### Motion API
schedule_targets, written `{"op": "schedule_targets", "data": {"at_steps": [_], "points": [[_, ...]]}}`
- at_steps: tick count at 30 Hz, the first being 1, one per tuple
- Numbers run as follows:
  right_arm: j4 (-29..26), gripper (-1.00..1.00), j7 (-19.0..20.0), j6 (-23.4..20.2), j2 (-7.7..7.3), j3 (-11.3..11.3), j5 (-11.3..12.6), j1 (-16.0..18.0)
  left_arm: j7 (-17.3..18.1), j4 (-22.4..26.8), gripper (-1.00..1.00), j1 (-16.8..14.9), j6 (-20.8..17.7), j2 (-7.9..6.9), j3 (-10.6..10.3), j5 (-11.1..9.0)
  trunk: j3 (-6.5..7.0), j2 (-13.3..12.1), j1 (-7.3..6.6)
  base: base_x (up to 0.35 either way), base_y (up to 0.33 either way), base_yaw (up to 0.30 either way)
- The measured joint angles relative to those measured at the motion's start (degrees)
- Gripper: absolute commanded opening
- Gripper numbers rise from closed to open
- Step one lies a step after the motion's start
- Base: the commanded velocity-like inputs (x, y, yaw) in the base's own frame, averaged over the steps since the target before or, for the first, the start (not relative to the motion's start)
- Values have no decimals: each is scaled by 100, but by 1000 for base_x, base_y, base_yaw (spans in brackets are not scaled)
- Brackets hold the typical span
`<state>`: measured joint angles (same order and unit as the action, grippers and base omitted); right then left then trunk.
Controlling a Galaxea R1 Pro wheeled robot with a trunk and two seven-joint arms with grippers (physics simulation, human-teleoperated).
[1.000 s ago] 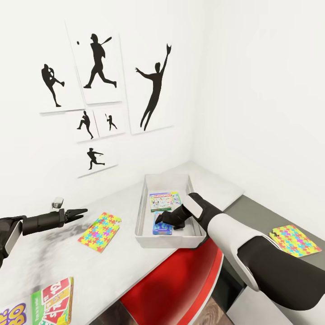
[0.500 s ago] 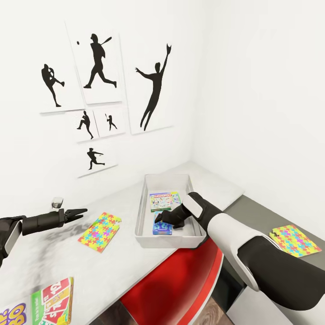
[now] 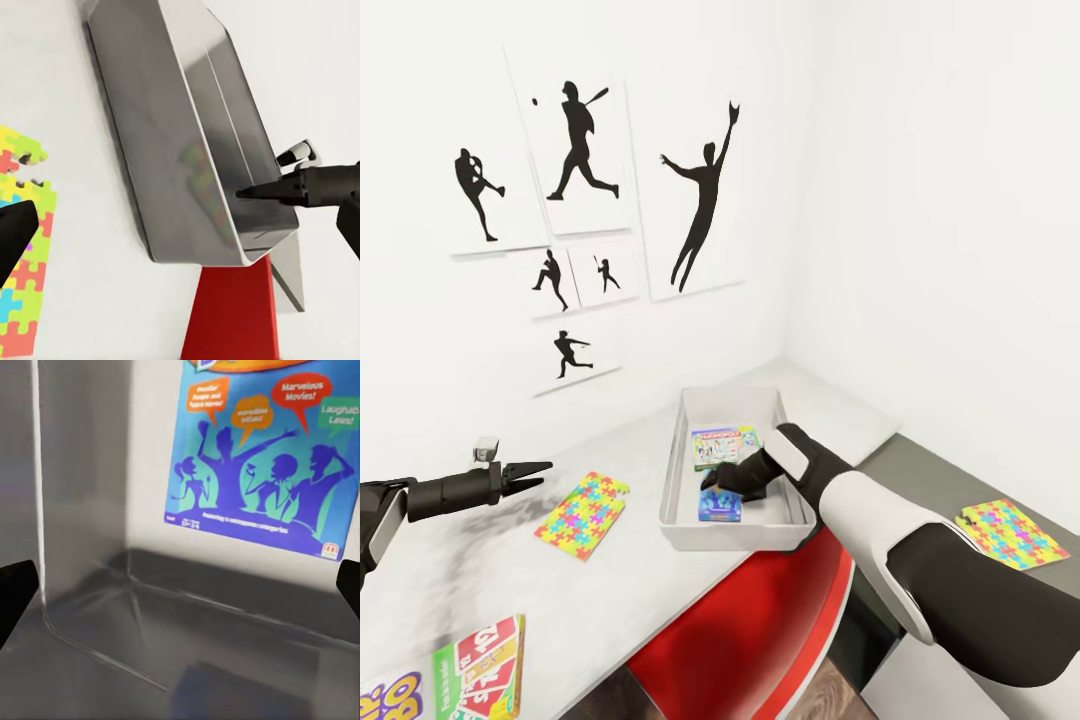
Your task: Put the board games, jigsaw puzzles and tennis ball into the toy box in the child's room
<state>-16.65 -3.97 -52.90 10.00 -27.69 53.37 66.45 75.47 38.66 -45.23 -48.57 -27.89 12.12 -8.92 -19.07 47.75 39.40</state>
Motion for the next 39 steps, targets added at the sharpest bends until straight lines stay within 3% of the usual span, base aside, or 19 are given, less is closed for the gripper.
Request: {"op": "schedule_targets", "data": {"at_steps": [19,39], "points": [[-100,100,-5,25,0,7,-3,2,-7,1,100,-5,-80,18,0,8,342,-763,-418,0,0,0],[-107,100,-105,1344,-3,47,-10,85,-8,19,100,-7,-84,21,1,8,703,-1567,-858,0,0,0]]}}
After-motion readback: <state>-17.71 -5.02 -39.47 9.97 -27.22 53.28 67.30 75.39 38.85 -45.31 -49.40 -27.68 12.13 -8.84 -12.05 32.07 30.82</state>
